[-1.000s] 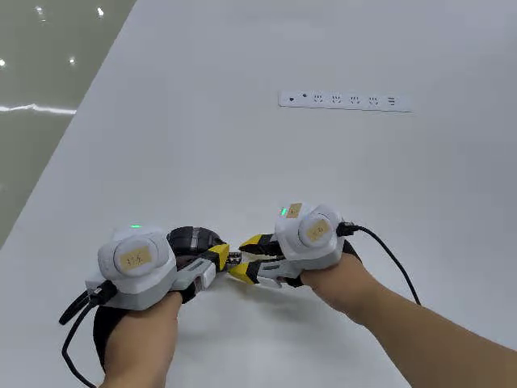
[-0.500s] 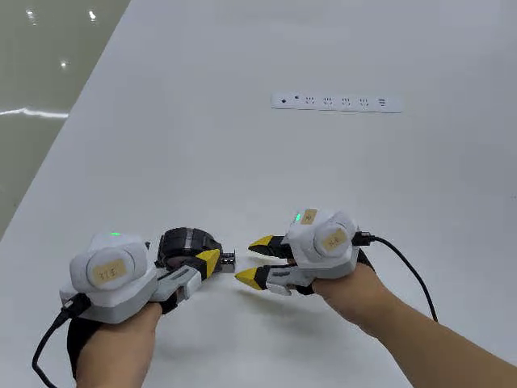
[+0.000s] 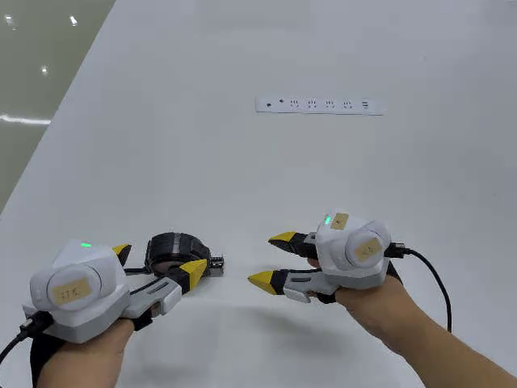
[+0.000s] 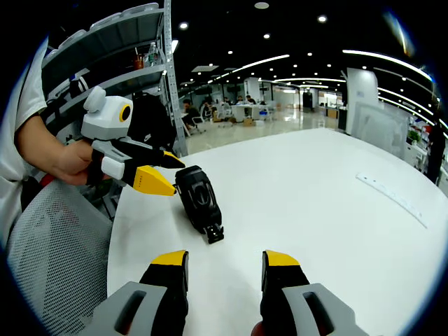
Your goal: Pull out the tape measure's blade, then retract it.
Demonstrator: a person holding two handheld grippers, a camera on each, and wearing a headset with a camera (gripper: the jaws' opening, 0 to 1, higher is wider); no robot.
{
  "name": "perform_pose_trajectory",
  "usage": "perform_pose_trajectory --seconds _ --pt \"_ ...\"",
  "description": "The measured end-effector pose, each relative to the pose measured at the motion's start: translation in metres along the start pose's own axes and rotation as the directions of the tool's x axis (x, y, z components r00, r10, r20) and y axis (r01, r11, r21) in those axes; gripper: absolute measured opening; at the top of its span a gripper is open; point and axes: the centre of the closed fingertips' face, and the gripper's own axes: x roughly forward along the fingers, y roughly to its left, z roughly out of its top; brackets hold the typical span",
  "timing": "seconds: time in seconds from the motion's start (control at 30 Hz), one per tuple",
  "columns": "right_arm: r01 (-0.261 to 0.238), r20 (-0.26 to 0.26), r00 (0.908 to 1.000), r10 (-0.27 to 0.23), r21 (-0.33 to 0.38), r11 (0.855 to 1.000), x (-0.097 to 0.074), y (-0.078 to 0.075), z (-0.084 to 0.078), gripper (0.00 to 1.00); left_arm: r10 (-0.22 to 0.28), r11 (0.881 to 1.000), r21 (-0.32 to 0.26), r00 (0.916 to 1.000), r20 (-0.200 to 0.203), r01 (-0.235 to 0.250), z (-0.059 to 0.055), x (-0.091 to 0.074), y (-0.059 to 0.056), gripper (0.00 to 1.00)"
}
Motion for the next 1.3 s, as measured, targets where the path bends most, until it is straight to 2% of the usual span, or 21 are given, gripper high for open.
perform_pose_trajectory --seconds 0.17,0.3,0.43,0.57,0.63,0.73,0.9,1.0,1.1,1.2,1.3 --pt "0.036 -0.016 0.9992 -0.036 -0.011 0.999 -0.014 -0.006 -0.006 0.44 -0.022 0.999 0.024 0.9997 0.01 0.021 -0.001 -0.009 0.004 0.74" --pt "0.062 -0.011 0.998 -0.062 0.005 0.998 -0.027 -0.009 -0.01 0.49 -0.051 0.996 0.074 0.9985 0.02 0.05 0.0 -0.017 0.001 0.76" --pt "0.083 -0.029 0.9962 -0.082 0.009 0.997 -0.035 -0.011 -0.019 0.51 -0.089 0.993 0.084 0.9959 0.018 0.087 0.0 -0.022 0.0 0.77" --pt "0.1 -0.022 0.9948 -0.1 0.033 0.994 -0.047 -0.012 -0.024 0.52 -0.108 0.989 0.1 0.994 0.017 0.106 -0.002 -0.028 -0.001 0.76" --pt "0.11 -0.022 0.9937 -0.11 0.034 0.993 -0.053 -0.013 -0.026 0.54 -0.126 0.986 0.109 0.9921 -0.003 0.125 -0.006 -0.03 -0.002 0.76" --pt "0.121 -0.024 0.9925 -0.12 0.036 0.992 -0.061 -0.014 -0.029 0.55 -0.141 0.983 0.116 0.99 -0.009 0.141 -0.008 -0.035 -0.002 0.77" --pt "0.134 -0.031 0.9907 -0.133 0.04 0.99 -0.077 -0.013 -0.034 0.6 -0.134 0.981 0.14 0.9907 -0.025 0.136 -0.011 -0.045 0.006 0.78" --pt "0.151 -0.031 0.9882 -0.15 0.036 0.988 -0.086 -0.014 -0.033 0.63 -0.144 0.981 0.126 0.9892 -0.028 0.147 -0.011 -0.051 0.006 0.81" --pt "0.171 -0.028 0.9851 -0.17 0.047 0.984 -0.096 -0.016 -0.032 0.68 -0.169 0.976 0.129 0.9846 -0.045 0.173 -0.014 -0.057 0.003 0.81" --pt "0.18 -0.027 0.9835 -0.179 0.046 0.983 -0.104 -0.018 -0.032 0.7 -0.215 0.966 0.13 0.9735 -0.079 0.224 -0.021 -0.064 -0.002 0.81" --pt "0.193 -0.031 0.981 -0.192 0.04 0.98 -0.111 -0.019 -0.033 0.7 -0.222 0.96 0.151 0.9707 -0.092 0.234 -0.024 -0.069 0.0 0.81"
